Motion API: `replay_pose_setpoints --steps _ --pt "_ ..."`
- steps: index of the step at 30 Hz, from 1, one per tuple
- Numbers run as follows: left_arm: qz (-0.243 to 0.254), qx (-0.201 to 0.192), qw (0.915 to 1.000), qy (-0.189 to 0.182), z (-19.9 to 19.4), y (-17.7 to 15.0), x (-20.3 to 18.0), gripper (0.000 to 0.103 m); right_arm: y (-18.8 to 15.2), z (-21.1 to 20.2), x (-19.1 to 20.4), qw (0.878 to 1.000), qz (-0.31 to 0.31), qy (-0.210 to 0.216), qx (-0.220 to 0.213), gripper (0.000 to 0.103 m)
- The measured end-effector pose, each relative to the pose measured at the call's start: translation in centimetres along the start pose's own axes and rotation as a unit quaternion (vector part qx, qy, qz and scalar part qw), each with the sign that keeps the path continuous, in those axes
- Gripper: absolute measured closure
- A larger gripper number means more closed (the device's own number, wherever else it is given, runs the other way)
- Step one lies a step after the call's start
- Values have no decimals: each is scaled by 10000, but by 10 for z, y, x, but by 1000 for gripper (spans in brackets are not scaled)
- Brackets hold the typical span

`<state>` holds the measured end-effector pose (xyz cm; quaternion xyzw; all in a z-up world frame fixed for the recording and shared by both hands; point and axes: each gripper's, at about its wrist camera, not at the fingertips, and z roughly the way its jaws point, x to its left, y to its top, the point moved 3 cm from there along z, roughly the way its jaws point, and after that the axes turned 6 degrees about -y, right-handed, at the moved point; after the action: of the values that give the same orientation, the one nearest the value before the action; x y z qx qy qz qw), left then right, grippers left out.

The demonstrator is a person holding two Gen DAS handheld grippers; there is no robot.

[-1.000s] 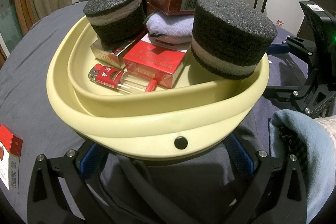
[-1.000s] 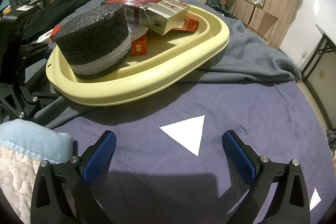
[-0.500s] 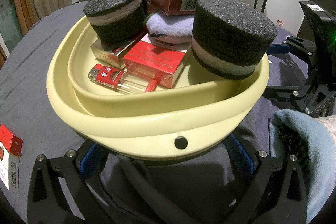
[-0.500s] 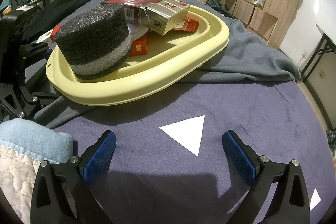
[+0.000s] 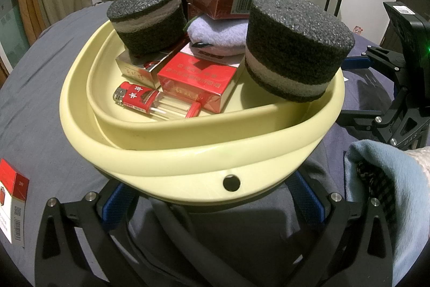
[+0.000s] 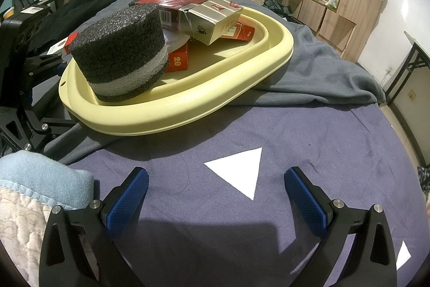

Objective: Organize rigid objects

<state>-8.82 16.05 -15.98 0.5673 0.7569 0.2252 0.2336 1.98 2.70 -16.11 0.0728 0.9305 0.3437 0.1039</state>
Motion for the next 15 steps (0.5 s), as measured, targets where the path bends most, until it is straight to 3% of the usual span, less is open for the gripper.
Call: replay_pose_setpoints --steps 15 --pt "1 1 10000 1 0 0 0 0 0 0 1 10000 1 0 1 0"
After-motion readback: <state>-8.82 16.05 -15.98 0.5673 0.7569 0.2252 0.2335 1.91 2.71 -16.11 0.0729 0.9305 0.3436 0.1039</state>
